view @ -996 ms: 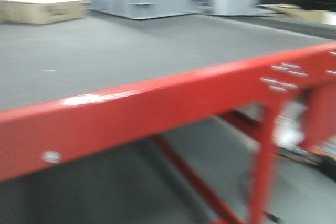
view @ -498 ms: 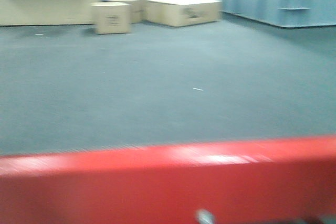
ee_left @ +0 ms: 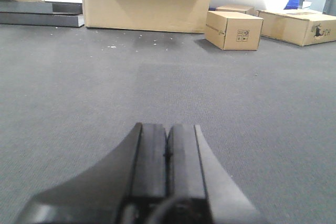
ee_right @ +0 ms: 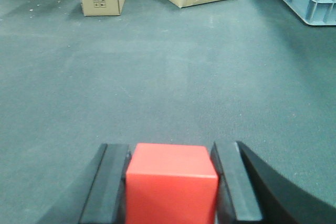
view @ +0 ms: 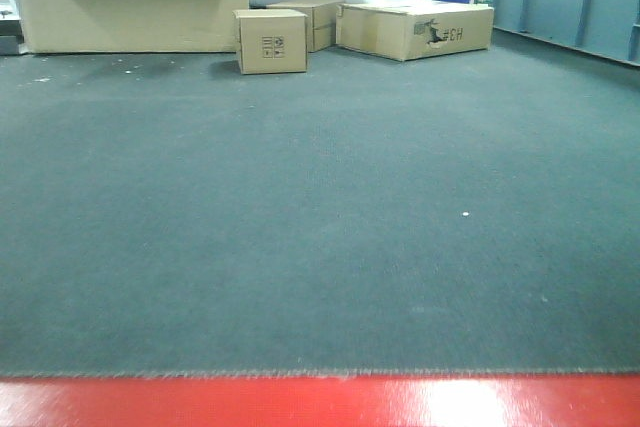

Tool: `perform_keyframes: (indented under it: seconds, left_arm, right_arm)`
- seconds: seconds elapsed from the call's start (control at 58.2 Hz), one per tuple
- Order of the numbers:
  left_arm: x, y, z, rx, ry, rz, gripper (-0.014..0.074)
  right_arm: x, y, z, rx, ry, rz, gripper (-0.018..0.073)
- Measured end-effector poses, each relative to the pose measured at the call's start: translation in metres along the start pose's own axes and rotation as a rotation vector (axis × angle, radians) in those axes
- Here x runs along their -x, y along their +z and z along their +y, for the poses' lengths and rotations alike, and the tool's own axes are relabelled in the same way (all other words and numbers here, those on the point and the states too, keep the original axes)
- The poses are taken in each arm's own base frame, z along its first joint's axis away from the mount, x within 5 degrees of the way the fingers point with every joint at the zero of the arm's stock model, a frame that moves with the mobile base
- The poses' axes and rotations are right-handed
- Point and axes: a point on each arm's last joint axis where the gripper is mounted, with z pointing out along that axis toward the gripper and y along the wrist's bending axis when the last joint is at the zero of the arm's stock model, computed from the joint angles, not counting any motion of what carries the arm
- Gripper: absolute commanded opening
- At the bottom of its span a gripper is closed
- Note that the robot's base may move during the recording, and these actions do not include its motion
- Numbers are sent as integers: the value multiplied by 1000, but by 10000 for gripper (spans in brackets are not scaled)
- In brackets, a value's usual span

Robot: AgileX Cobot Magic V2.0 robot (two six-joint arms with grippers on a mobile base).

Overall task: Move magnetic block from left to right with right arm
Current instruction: 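Drive the base up to the second carpeted table with cardboard boxes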

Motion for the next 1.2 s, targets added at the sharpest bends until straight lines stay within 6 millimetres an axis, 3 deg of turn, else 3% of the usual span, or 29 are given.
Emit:
perform_keyframes:
  seconds: [0.91, 1.082, 1.202]
  left_arm:
    - [0, 0, 0, 0, 0, 0, -126]
    - [0, 0, 0, 0, 0, 0, -126]
    - [0, 0, 0, 0, 0, 0, -126]
  right_arm:
    - [2, 2, 1, 4, -14, 17, 229]
    - [32, 16, 9, 47, -66, 80, 229]
    - [62, 39, 25, 161, -126, 136, 229]
